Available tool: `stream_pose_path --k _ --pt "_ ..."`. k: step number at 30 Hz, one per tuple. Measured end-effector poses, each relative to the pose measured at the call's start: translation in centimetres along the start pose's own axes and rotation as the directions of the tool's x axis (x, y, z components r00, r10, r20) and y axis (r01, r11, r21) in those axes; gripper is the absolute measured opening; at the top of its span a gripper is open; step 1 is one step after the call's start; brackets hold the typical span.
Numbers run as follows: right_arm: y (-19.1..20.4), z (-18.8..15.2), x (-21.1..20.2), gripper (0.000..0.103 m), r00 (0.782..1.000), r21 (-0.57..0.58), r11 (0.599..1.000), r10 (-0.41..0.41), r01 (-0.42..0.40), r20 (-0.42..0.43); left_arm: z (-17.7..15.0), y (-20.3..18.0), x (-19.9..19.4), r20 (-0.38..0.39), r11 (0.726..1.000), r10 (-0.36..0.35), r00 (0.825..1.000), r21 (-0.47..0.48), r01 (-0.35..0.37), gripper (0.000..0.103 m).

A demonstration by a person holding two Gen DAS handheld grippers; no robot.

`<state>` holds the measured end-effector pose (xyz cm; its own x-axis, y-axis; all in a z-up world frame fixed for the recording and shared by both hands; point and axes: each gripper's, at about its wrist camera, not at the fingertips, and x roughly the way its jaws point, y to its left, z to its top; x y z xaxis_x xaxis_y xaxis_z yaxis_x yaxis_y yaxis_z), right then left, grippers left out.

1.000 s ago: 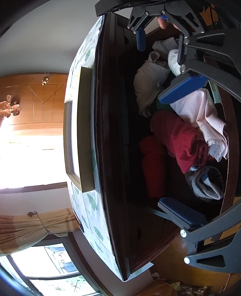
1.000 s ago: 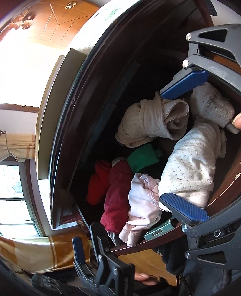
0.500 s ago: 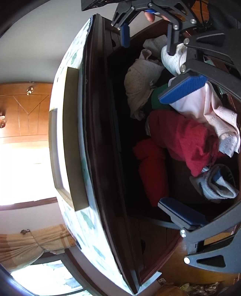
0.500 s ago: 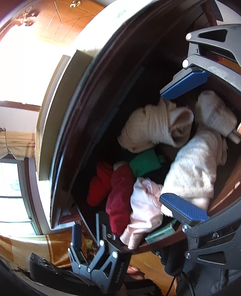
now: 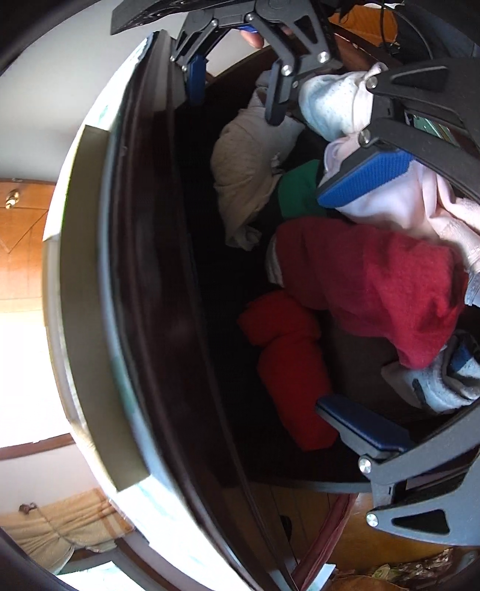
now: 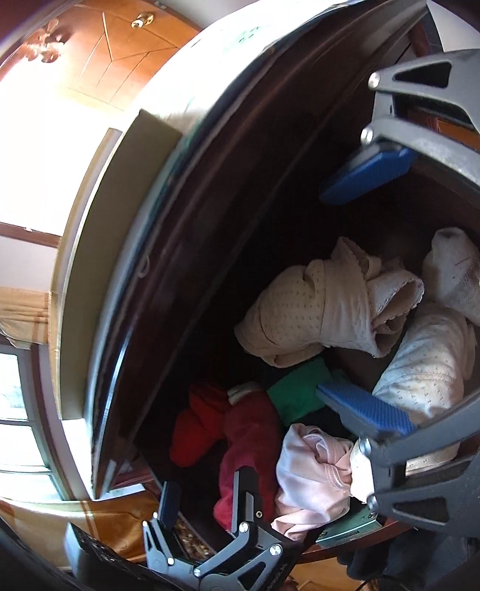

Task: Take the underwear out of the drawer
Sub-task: 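Reach both tools into the drawer over the clothes, then grasp the beige dotted underwear with the right tool while the left tool grasps the red cloth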

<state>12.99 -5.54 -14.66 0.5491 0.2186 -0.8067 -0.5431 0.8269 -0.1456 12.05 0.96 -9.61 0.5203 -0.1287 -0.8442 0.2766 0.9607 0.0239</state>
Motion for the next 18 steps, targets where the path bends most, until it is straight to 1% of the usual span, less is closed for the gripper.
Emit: stream_pose_path --k 2,3,4,5,7,10,11,13,15,17,18 --pt "0.0 0.3 0.6 0.082 1.000 -0.011 1.000 0.000 -0.001 -0.027 0.1 0.1 0.6 -0.033 1.000 -0.020 0.999 0.004 0.021 0.102" --pt "0.0 0.3 0.9 0.076 0.999 -0.015 1.000 0.006 -0.006 -0.040 0.1 0.2 0.9 -0.049 0.999 -0.033 0.998 0.003 0.033 0.102" --pt "0.0 0.4 1.2 0.074 0.998 -0.017 1.000 0.006 -0.007 -0.055 0.1 0.3 1.2 -0.065 0.999 -0.046 0.997 0.000 0.046 0.099" --pt "0.1 0.6 1.6 0.074 0.998 -0.019 1.000 0.004 -0.005 -0.069 0.1 0.4 1.5 -0.075 0.999 -0.052 0.996 -0.002 0.052 0.096" --pt "0.2 0.6 2.2 0.074 0.995 -0.023 1.000 0.007 -0.010 -0.097 0.1 0.3 2.0 -0.100 0.998 -0.062 0.993 0.006 0.063 0.095" --pt "0.3 0.6 3.0 0.074 0.990 -0.030 0.999 0.015 -0.019 -0.139 -0.1 0.2 2.4 -0.123 0.996 -0.084 0.989 0.011 0.086 0.090" --pt "0.5 0.6 3.2 0.074 0.989 -0.038 0.999 0.014 -0.020 -0.146 -0.2 0.0 2.6 -0.135 0.996 -0.088 0.987 0.018 0.092 0.087" --pt "0.8 0.4 3.7 0.074 0.986 -0.054 0.998 0.011 -0.020 -0.169 -0.3 -0.3 3.0 -0.171 0.993 -0.109 0.979 0.031 0.116 0.084" --pt "0.9 0.6 4.2 0.073 0.981 -0.051 0.998 0.014 -0.024 -0.191 -0.4 -0.6 3.4 -0.195 0.991 -0.113 0.974 0.047 0.125 0.084" --pt "0.8 0.6 4.6 0.070 0.978 -0.043 0.998 0.024 -0.034 -0.207 -0.5 -0.8 3.5 -0.206 0.991 -0.109 0.973 0.054 0.123 0.082" --pt "0.8 0.6 4.9 0.065 0.976 -0.042 0.998 0.026 -0.036 -0.217 -0.5 -1.0 3.8 -0.209 0.991 -0.109 0.972 0.058 0.124 0.080"
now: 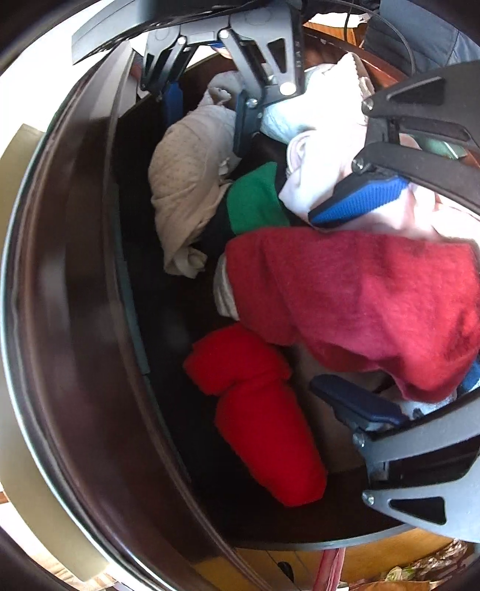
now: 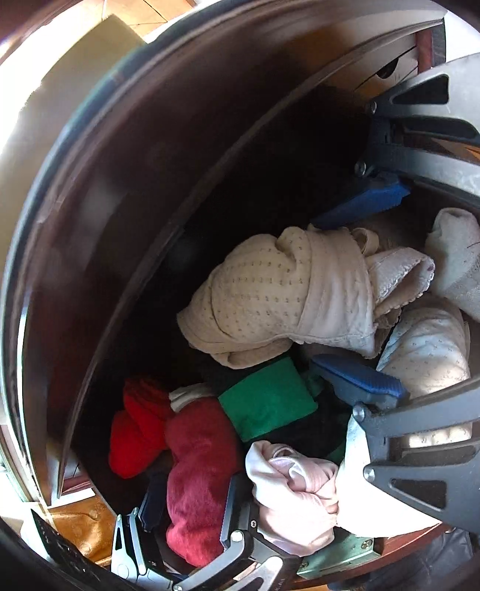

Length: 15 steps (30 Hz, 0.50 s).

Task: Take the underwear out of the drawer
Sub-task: 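Grasp the beige dotted underwear with the right tool while the left tool grasps the red cloth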

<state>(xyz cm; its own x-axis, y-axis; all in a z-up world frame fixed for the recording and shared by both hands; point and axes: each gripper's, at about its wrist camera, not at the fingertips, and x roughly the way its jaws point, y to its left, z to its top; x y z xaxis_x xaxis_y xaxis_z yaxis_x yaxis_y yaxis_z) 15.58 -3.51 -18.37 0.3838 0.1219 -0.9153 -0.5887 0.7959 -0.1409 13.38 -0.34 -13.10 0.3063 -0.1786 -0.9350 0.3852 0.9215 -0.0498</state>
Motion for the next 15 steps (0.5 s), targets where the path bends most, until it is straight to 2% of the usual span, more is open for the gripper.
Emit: stream_pose_path --k 1,6,10,15 --pt "0.1 0.2 0.3 0.059 1.000 0.000 1.000 0.002 -0.002 -0.010 -0.1 -0.1 0.1 -0.004 1.000 -0.004 1.000 0.003 0.004 0.076" --pt "0.1 0.3 0.7 0.048 1.000 -0.004 1.000 0.014 -0.014 -0.020 -0.2 -0.5 1.2 0.010 1.000 -0.014 1.000 0.013 0.013 0.056" --pt "0.4 0.0 0.7 0.038 1.000 -0.020 1.000 0.013 -0.014 -0.016 -0.6 -1.0 1.0 0.036 1.000 0.006 0.999 0.028 -0.007 0.039" --pt "1.1 -0.6 -0.5 0.032 1.000 -0.017 1.000 0.008 -0.008 0.029 -1.5 -1.2 -0.7 0.087 0.999 0.017 0.996 0.031 -0.020 0.033"
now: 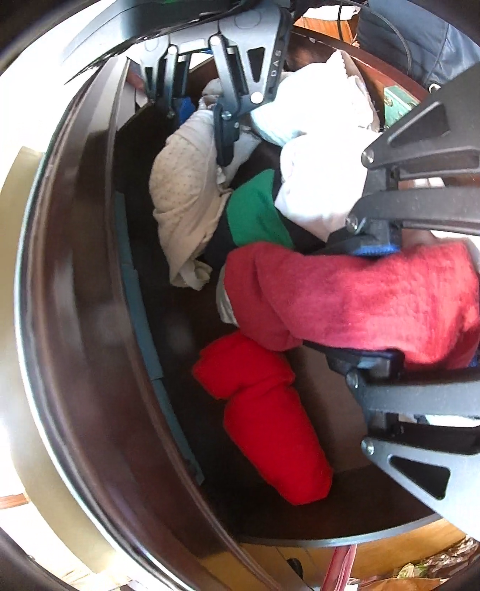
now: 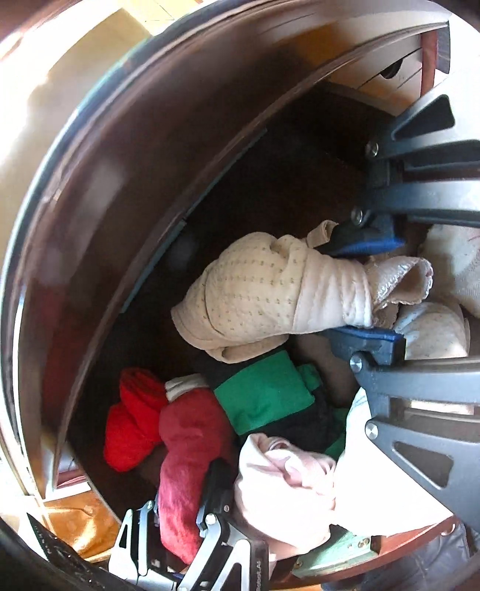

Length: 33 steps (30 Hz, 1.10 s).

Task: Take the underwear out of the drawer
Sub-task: 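Grasp the beige dotted underwear with the right tool while the left tool grasps the red cloth, then lift the beige underwear with the right tool while the left tool lifts the red cloth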

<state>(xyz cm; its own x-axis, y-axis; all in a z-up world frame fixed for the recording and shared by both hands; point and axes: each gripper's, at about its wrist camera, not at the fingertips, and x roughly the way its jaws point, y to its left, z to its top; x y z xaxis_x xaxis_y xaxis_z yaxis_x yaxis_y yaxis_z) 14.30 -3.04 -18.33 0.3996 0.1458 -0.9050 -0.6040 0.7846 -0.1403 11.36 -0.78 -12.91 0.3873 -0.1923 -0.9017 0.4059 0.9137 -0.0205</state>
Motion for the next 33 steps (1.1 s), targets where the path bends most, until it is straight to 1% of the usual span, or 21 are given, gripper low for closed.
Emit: stream_pose_path --k 3,6,10,14,15,19,20,21,23,25,28,33 --pt "0.0 -0.5 -0.9 0.032 0.999 0.021 1.000 0.005 -0.006 0.034 -0.3 -0.3 -0.7 0.034 1.000 0.015 0.999 0.001 -0.015 0.031" --pt "-0.6 -1.3 -2.1 0.032 0.997 0.021 0.999 0.029 -0.031 0.066 -0.5 -0.5 -0.9 0.065 1.000 0.027 0.998 -0.005 -0.027 0.030" --pt "-0.1 -2.0 -3.5 0.032 0.991 0.019 0.999 0.047 -0.050 0.122 -1.0 -0.9 -1.6 0.112 0.998 0.056 0.992 -0.005 -0.055 0.028" --pt "0.1 -2.8 -5.0 0.032 0.984 0.019 0.998 0.060 -0.064 0.168 -2.1 -0.8 -2.1 0.162 0.998 0.067 0.984 -0.019 -0.065 0.028" --pt "0.1 -3.0 -5.3 0.032 0.981 0.018 0.997 0.064 -0.069 0.182 -2.4 -0.6 -1.6 0.174 0.998 0.069 0.982 -0.023 -0.066 0.028" --pt "0.7 -3.5 -6.5 0.032 0.969 0.004 0.998 0.058 -0.060 0.240 -3.4 -0.4 -2.9 0.223 0.997 0.067 0.973 -0.063 -0.054 0.027" --pt "-0.3 -3.5 -6.8 0.032 0.966 0.000 0.998 0.058 -0.059 0.251 -3.6 -0.4 -3.1 0.235 0.996 0.071 0.969 -0.072 -0.056 0.027" --pt "-0.2 -3.7 -7.0 0.032 0.963 0.000 0.998 0.058 -0.060 0.262 -4.6 0.3 -4.6 0.243 0.995 0.079 0.967 -0.075 -0.063 0.027" --pt "-0.4 -3.7 -7.1 0.032 0.957 -0.003 0.998 0.066 -0.068 0.282 -4.9 0.1 -4.9 0.262 0.994 0.096 0.960 -0.080 -0.077 0.027" --pt "-0.4 -4.1 -7.7 0.032 0.950 -0.005 0.997 0.070 -0.072 0.303 -5.5 0.0 -5.1 0.281 0.992 0.101 0.954 -0.099 -0.076 0.027" --pt "-0.6 -5.0 -8.9 0.032 0.940 -0.008 0.998 0.065 -0.067 0.335 -6.4 -0.2 -5.8 0.316 0.989 0.124 0.940 -0.121 -0.090 0.027" --pt "-1.1 -5.2 -9.2 0.032 0.929 -0.002 0.998 0.065 -0.069 0.364 -8.0 -0.4 -6.8 0.367 0.982 0.147 0.919 -0.165 -0.091 0.027"
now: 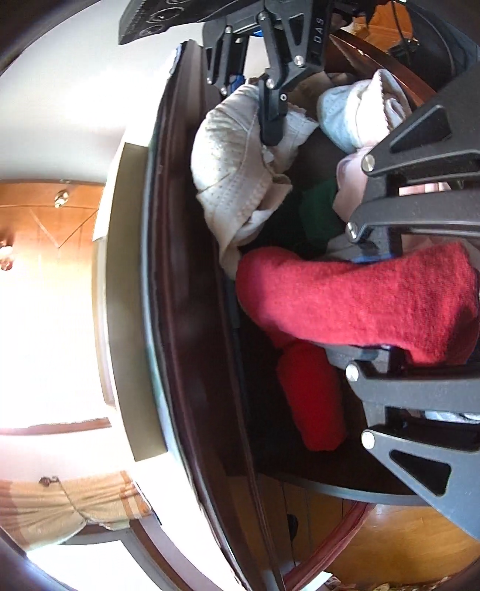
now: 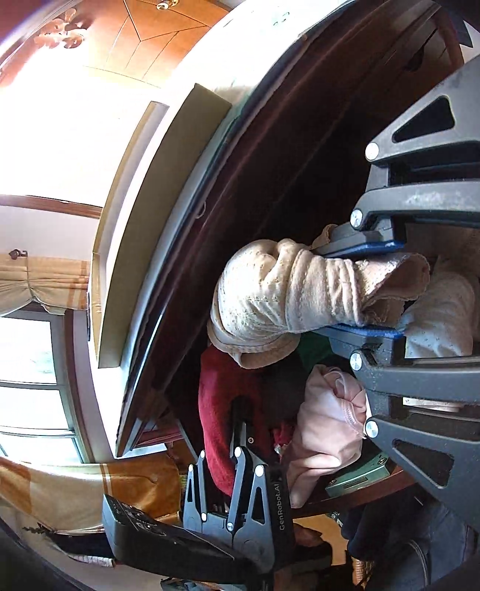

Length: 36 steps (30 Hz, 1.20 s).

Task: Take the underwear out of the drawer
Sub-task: 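Lift the beige underwear with the right tool while the left tool lifts the red cloth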

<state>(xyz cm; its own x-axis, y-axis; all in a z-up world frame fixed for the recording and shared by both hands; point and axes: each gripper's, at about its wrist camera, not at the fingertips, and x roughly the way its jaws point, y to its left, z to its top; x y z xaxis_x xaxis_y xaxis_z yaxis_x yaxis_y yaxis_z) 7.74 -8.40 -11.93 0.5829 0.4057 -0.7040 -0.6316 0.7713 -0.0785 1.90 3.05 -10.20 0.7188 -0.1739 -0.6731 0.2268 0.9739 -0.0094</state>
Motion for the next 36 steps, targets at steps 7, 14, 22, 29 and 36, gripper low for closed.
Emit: stream_pose_path --k 7,14,22,29,36 --pt "0.0 -0.2 -0.6 0.032 0.999 -0.007 1.000 -0.013 0.013 0.040 -1.0 0.4 -1.8 0.053 1.000 0.010 0.999 -0.026 -0.009 0.027" --pt "1.0 0.4 -0.5 0.030 0.996 -0.017 1.000 -0.019 0.020 0.090 -0.7 0.5 -2.2 0.093 0.999 0.013 0.996 -0.047 -0.009 0.027" --pt "2.2 0.3 -1.1 0.029 0.989 -0.031 0.999 -0.011 0.016 0.149 -0.9 0.3 -4.0 0.159 0.998 0.029 0.987 -0.061 -0.019 0.027" --pt "2.2 0.2 -2.3 0.030 0.979 -0.009 1.000 -0.010 0.012 0.206 -0.4 0.3 -5.8 0.224 0.996 0.045 0.974 -0.087 -0.026 0.027" --pt "2.1 0.7 -3.8 0.030 0.965 0.022 1.000 -0.021 0.015 0.262 0.3 0.5 -7.3 0.298 0.993 0.076 0.951 -0.110 -0.045 0.027"
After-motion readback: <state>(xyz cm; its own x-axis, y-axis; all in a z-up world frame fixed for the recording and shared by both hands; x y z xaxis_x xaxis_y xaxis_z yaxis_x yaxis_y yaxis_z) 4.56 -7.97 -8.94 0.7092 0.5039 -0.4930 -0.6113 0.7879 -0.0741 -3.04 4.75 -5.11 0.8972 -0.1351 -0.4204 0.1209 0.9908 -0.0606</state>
